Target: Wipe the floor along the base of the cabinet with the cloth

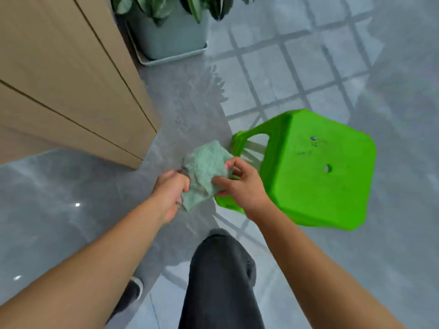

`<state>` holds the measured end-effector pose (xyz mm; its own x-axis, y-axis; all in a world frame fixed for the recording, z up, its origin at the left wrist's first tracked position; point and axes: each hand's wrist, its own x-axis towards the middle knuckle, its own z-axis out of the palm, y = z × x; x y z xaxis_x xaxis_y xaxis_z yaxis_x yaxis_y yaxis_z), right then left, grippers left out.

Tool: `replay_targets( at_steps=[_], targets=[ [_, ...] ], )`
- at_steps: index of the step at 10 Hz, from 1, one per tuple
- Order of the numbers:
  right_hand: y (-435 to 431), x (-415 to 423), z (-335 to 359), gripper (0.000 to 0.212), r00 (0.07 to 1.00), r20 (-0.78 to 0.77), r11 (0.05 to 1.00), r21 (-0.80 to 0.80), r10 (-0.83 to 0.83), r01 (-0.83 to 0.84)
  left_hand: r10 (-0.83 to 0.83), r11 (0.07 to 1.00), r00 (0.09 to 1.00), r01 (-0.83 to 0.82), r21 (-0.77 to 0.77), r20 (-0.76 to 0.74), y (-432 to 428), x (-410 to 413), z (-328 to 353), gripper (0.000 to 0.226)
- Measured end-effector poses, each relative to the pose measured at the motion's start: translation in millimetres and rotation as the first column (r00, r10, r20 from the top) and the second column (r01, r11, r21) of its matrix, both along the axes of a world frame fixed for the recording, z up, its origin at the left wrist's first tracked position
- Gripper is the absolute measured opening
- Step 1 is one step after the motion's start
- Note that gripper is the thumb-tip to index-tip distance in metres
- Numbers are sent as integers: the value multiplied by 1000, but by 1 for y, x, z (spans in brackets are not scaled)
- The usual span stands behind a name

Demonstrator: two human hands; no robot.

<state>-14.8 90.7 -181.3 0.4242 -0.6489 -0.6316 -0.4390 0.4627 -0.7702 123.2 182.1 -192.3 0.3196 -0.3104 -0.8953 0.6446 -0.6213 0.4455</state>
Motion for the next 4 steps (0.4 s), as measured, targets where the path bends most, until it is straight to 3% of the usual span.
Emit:
replay_targets(
  at_steps=[1,2,3,4],
  targets=[
    [-15,-56,68,30,977,-160,986,-119,-137,119,-31,999,997,30,16,73,-25,-58,78,26],
    [-35,-111,89,30,905,-312,949,-214,-290,230,-10,1000,1000,10,-2,1,-53,-118,115,19],
    [-56,-149,73,23,872,-390,949,-227,-296,221,-22,999,989,14,-50,-148,-81,-158,126,18],
    [-64,-166,62,54,911,-364,980,-50,-196,191,-44,999,989,43,-9,-144,-79,-177,132,48]
  ],
)
